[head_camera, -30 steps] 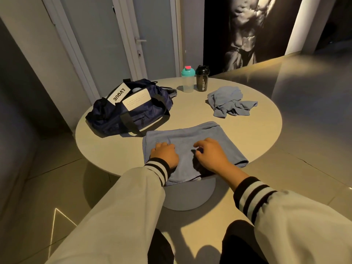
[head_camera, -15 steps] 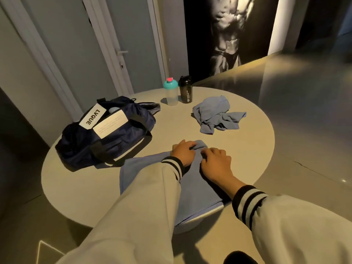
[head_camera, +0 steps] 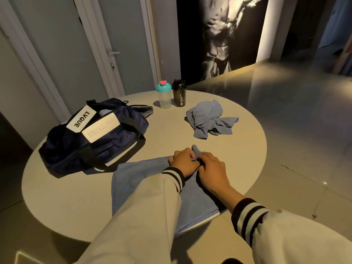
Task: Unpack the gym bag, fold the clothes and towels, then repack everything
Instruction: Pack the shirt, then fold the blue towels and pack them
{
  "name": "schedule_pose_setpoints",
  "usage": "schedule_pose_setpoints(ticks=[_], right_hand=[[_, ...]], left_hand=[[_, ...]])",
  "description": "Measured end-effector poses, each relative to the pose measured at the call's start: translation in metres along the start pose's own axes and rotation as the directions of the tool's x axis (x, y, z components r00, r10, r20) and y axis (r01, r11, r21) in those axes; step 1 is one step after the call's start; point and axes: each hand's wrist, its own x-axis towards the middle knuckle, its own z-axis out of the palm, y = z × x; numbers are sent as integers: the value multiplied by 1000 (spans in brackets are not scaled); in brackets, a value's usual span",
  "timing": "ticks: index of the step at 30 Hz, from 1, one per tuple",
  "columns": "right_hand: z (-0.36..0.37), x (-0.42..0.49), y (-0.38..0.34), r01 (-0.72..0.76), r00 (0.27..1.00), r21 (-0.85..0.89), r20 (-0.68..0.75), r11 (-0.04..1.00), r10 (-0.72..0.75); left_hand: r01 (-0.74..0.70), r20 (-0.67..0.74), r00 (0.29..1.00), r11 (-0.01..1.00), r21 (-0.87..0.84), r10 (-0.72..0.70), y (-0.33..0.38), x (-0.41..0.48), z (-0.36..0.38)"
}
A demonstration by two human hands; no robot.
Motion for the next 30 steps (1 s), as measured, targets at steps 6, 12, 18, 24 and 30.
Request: schedule_pose_setpoints(ticks=[6,12,18,24,30], right_hand=[[2,-4,2,5,998,36,-63,999,-2],[5,-8,6,13,999,-281,42,960,-1],[7,-11,13,26,996,-333,90,943,4],[-9,-23,21,-72,992,-348,75,935,104],[-29,-41,36,-196,975,-341,34,919,220]], left_hand=[[-75,-146,988,985,-157,52,-15,4,4],[-29,-140,989,991,129,47,-19,20,6],[-137,-142,971,938,317,190,-20,4,14],[-188,9,980,900,392,201,-25,-8,21],[-149,-111,966,850,504,235,-19,-41,21]])
